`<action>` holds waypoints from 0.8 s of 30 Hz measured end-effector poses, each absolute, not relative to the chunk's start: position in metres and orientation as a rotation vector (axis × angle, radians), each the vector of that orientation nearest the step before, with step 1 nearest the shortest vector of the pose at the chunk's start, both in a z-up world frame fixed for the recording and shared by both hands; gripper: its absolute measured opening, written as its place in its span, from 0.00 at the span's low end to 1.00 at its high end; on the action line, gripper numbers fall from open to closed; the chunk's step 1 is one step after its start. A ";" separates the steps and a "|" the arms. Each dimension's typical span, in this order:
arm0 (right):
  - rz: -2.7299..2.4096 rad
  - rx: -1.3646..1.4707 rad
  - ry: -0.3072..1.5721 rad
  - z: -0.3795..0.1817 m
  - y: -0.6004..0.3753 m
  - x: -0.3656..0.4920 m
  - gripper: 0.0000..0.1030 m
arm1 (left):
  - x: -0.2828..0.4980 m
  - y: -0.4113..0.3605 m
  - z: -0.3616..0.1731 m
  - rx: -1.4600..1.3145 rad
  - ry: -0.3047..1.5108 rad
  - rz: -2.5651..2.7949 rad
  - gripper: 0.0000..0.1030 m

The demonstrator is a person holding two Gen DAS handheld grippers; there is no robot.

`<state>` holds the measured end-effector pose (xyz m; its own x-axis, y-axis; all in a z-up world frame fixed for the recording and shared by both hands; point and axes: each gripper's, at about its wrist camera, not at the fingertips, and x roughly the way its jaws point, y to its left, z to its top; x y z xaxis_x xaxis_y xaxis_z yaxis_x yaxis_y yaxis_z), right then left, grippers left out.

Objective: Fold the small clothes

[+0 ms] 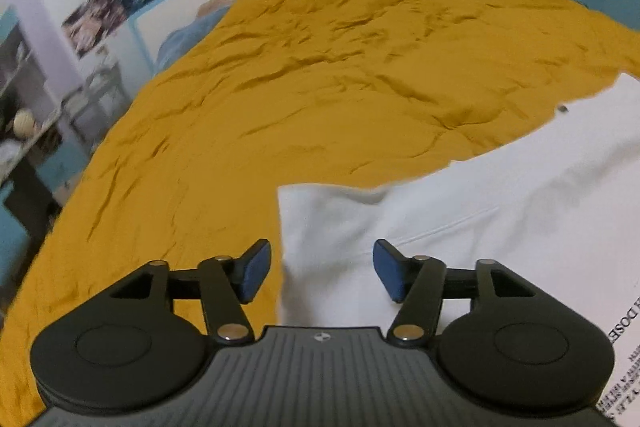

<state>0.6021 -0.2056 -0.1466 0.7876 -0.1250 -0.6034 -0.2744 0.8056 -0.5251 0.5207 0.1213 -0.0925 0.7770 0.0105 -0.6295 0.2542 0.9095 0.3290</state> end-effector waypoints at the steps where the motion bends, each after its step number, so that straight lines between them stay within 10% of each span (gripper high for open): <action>1: 0.080 -0.615 0.678 -0.143 -0.209 0.599 0.44 | 0.520 0.126 -0.088 0.397 0.687 -0.134 0.68; 12: 0.298 -0.508 0.781 -0.100 -0.202 0.476 0.43 | 0.399 0.133 -0.049 0.558 0.675 -0.360 0.71; 24: 0.397 -0.831 0.865 -0.162 -0.193 0.363 0.41 | 0.296 0.120 -0.122 0.974 0.712 -0.470 0.72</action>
